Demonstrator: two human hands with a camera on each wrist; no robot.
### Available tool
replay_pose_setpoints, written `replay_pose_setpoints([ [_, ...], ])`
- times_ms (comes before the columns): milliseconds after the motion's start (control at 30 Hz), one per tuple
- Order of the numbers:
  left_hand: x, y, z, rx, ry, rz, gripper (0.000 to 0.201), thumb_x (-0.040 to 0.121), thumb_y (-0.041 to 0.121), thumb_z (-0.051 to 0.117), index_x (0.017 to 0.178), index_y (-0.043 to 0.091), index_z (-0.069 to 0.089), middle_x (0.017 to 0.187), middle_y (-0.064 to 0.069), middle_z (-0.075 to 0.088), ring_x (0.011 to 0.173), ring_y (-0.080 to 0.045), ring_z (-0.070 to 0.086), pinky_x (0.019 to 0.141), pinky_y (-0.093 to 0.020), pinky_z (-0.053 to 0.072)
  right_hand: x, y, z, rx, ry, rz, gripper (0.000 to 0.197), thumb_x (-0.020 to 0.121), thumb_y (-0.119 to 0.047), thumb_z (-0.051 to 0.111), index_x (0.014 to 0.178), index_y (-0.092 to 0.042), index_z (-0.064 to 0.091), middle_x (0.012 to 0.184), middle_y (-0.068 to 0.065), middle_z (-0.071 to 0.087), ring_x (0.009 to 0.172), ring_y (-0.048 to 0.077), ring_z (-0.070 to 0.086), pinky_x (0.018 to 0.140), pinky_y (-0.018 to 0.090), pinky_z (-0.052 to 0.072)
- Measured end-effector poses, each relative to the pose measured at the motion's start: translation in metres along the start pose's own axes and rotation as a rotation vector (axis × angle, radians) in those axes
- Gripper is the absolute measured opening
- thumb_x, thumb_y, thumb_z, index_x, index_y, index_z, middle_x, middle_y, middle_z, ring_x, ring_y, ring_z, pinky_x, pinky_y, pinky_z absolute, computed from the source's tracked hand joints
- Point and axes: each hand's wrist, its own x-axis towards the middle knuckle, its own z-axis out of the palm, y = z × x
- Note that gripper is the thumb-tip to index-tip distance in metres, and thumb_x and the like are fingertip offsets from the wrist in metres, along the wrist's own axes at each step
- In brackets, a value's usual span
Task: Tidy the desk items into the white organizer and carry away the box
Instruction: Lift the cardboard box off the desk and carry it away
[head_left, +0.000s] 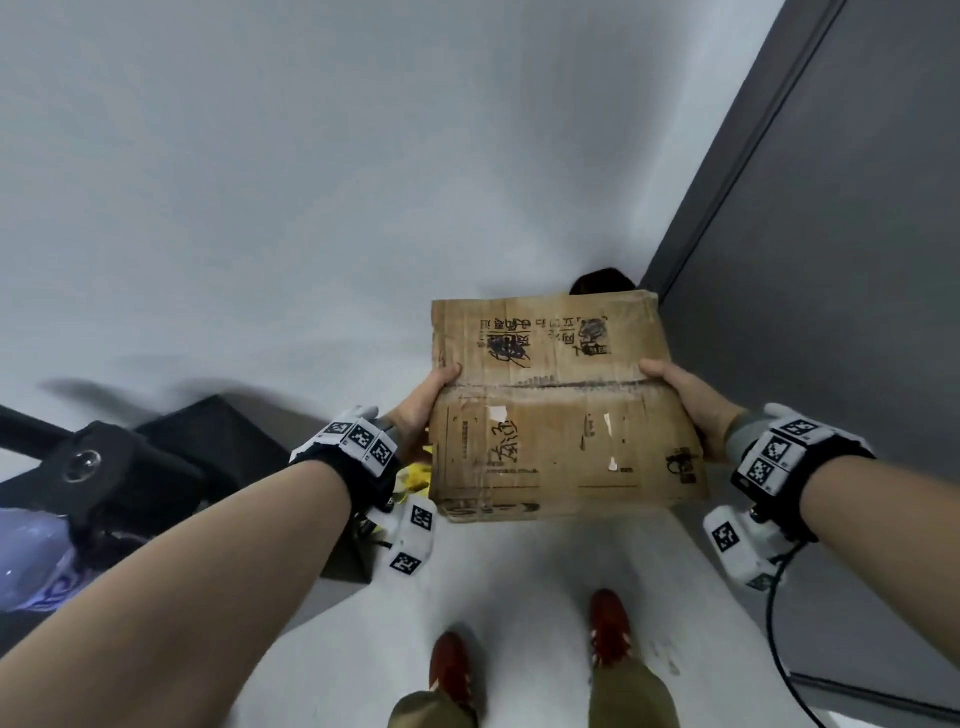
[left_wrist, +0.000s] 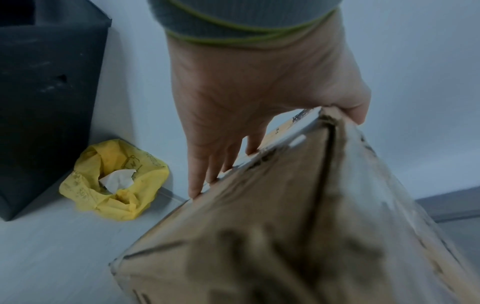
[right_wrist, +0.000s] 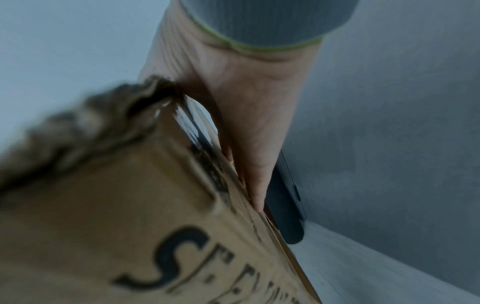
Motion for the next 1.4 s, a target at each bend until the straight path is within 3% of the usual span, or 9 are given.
replay_pose_setpoints([
  [167, 0.082, -0.005, 0.006, -0.136, 0.126, -0.089, 0.101, 0.049, 0.081, 0.074, 0.126, 0.018, 0.06, 0.115, -0.018, 0.07, 0.112, -0.04, 0.064, 0.102, -0.059, 0.043, 0.1, -0.029, -0.021, -0.167, -0.053, 0.105, 0.055, 0.083, -0.064, 0.056, 0.106, -0.016, 0.07, 0.087, 0.015, 0.075, 0.078, 0.03, 0.07, 0.075, 0.037, 0.053],
  [233, 0.092, -0.012, 0.012, -0.178, 0.139, -0.109, 0.096, 0.052, 0.079, 0.075, 0.126, 0.02, 0.059, 0.116, -0.016, 0.07, 0.111, -0.039, 0.064, 0.101, -0.057, 0.044, 0.127, -0.029, -0.026, -0.235, -0.072, 0.131, 0.055, 0.084, -0.065, 0.055, 0.103, -0.016, 0.07, 0.083, 0.013, 0.076, 0.081, 0.029, 0.069, 0.073, 0.035, 0.05],
  [300, 0.134, -0.027, 0.015, -0.242, 0.191, -0.12, 0.095, 0.054, 0.076, 0.078, 0.128, 0.02, 0.057, 0.118, -0.016, 0.069, 0.111, -0.039, 0.064, 0.1, -0.058, 0.045, 0.167, -0.031, -0.037, -0.294, -0.099, 0.164, 0.053, 0.085, -0.064, 0.055, 0.101, -0.015, 0.068, 0.078, 0.012, 0.075, 0.08, 0.028, 0.068, 0.069, 0.033, 0.049],
  [400, 0.183, -0.052, 0.012, -0.354, 0.291, -0.153, 0.106, 0.05, 0.07, 0.085, 0.136, 0.018, 0.05, 0.119, -0.016, 0.069, 0.105, -0.039, 0.068, 0.091, -0.061, 0.05, 0.214, -0.028, -0.035, -0.326, -0.143, 0.201, 0.049, 0.086, -0.061, 0.055, 0.098, -0.015, 0.067, 0.073, 0.011, 0.074, 0.075, 0.026, 0.067, 0.066, 0.031, 0.048],
  [533, 0.226, -0.067, 0.015, -0.392, 0.33, -0.097, 0.092, 0.055, 0.067, 0.084, 0.128, 0.02, 0.055, 0.115, -0.013, 0.071, 0.108, -0.037, 0.067, 0.094, -0.058, 0.05, 0.275, -0.014, -0.033, -0.326, -0.182, 0.245, 0.046, 0.087, -0.057, 0.056, 0.099, -0.015, 0.068, 0.074, 0.011, 0.076, 0.08, 0.027, 0.067, 0.069, 0.033, 0.049],
  [733, 0.329, -0.103, 0.0, -0.393, 0.407, -0.043, 0.058, 0.076, 0.053, 0.076, 0.114, 0.01, 0.065, 0.106, -0.013, 0.074, 0.102, -0.033, 0.069, 0.092, -0.052, 0.054, 0.396, 0.034, -0.016, -0.349, -0.205, 0.223, 0.039, 0.089, -0.056, 0.054, 0.101, -0.02, 0.064, 0.088, 0.013, 0.071, 0.083, 0.027, 0.065, 0.069, 0.033, 0.048],
  [1033, 0.476, -0.176, -0.018, -0.364, 0.487, -0.048, 0.076, 0.062, 0.063, 0.074, 0.117, 0.011, 0.067, 0.102, -0.008, 0.076, 0.094, -0.028, 0.073, 0.092, -0.044, 0.056, 0.55, 0.124, -0.001, -0.385, -0.187, 0.15, 0.045, 0.087, -0.06, 0.053, 0.103, -0.019, 0.066, 0.088, 0.012, 0.071, 0.083, 0.029, 0.065, 0.071, 0.034, 0.048],
  [1200, 0.537, -0.207, -0.016, -0.286, 0.532, -0.03, 0.055, 0.081, 0.06, 0.06, 0.108, 0.013, 0.067, 0.098, -0.008, 0.076, 0.089, -0.026, 0.073, 0.088, -0.04, 0.057, 0.615, 0.172, 0.003, -0.388, -0.203, 0.131, 0.041, 0.09, -0.058, 0.051, 0.1, -0.021, 0.065, 0.087, 0.011, 0.071, 0.081, 0.028, 0.065, 0.07, 0.033, 0.048],
  [1400, 0.585, -0.233, -0.027, -0.228, 0.615, -0.034, 0.056, 0.084, 0.062, 0.054, 0.112, 0.014, 0.065, 0.101, -0.008, 0.074, 0.093, -0.027, 0.071, 0.092, -0.041, 0.055, 0.672, 0.204, 0.014, -0.389, -0.213, 0.111, 0.043, 0.089, -0.059, 0.052, 0.1, -0.019, 0.065, 0.086, 0.012, 0.071, 0.081, 0.029, 0.066, 0.07, 0.035, 0.049],
])
